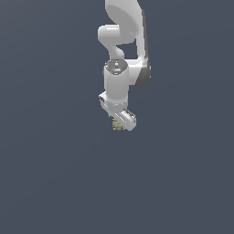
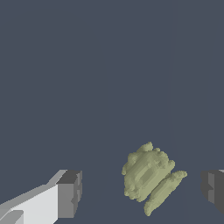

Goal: Pick up the object and move it to a goal position.

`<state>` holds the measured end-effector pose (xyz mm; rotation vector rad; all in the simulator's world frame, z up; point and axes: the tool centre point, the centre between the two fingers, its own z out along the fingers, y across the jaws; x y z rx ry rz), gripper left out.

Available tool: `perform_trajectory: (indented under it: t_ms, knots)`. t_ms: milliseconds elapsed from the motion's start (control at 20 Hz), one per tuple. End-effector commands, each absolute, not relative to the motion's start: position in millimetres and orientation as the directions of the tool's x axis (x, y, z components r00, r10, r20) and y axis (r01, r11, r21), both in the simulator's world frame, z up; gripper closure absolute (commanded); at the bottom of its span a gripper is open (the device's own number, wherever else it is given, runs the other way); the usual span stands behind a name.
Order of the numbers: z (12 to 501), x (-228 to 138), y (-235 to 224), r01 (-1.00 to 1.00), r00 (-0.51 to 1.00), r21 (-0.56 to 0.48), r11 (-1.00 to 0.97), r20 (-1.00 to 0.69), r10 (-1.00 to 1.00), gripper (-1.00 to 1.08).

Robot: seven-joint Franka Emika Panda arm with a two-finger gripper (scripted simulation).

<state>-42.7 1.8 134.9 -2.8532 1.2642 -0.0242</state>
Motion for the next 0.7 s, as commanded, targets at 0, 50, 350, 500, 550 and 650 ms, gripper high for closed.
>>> perform_trajectory:
  t_ms: [0,50,350,500,550,650]
  knots:
    - [130.7,-47.4,3.2,-0.784,0.62,-0.024,-0.62,0.003,-0.784,-0.92]
    - [129.1,-49.2,3.8,-0.8,0.6,-0.023,-0.599,0.002,-0.8,-0.92]
    - [119.6,-60.6,6.8,-0.885,0.466,-0.017,-0.466,-0.002,-0.885,-0.92]
    - [115.0,-66.4,8.0,-0.919,0.395,-0.014,-0.395,-0.004,-0.919,-0.92]
    - [113.5,-68.4,8.4,-0.929,0.37,-0.013,-0.37,-0.004,-0.929,-0.92]
    - [110.5,-72.3,9.2,-0.947,0.321,-0.011,-0.321,-0.004,-0.947,-0.92]
